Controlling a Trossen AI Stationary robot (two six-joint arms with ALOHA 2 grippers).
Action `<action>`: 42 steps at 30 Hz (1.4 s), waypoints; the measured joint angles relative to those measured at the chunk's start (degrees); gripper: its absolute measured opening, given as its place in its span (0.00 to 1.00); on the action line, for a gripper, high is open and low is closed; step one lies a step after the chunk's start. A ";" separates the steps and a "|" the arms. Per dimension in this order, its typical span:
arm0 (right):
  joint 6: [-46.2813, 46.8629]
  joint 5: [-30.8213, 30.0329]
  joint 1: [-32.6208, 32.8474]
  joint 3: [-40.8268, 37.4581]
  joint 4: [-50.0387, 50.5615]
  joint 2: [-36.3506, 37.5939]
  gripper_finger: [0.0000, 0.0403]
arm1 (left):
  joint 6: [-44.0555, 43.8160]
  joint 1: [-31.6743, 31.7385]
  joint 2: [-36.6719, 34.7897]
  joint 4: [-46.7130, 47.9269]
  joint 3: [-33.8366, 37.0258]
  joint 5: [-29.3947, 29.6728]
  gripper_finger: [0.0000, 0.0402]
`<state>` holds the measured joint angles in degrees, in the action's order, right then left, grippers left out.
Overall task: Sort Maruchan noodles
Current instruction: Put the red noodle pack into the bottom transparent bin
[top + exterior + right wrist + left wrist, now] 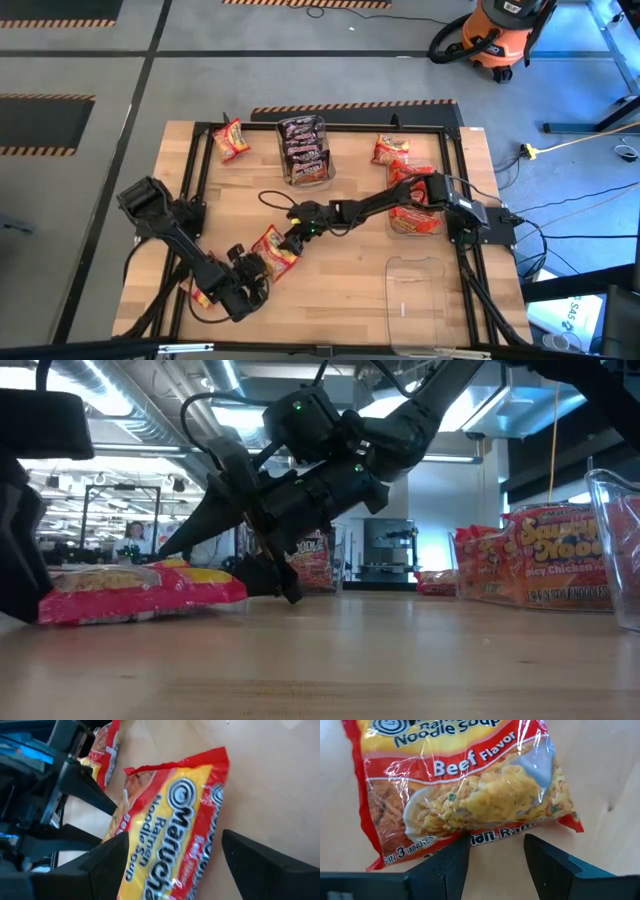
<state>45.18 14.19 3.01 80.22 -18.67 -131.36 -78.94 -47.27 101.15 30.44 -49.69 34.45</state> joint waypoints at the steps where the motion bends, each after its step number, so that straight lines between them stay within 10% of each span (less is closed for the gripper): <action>1: 0.60 0.01 0.00 0.02 0.14 -0.32 0.75 | 0.02 0.06 0.25 -0.06 -0.02 0.07 0.46; 28: 1.70 1.95 2.51 -0.35 -10.68 -1.78 0.74 | 13.73 5.14 0.96 -9.81 0.02 2.94 0.46; 42: -0.15 4.75 2.62 -0.36 -11.20 -1.78 0.41 | 14.08 5.10 0.93 -9.03 0.02 5.26 0.46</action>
<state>45.03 18.94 5.63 79.85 -29.87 -133.14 -64.85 -42.17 102.08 21.41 -49.67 39.72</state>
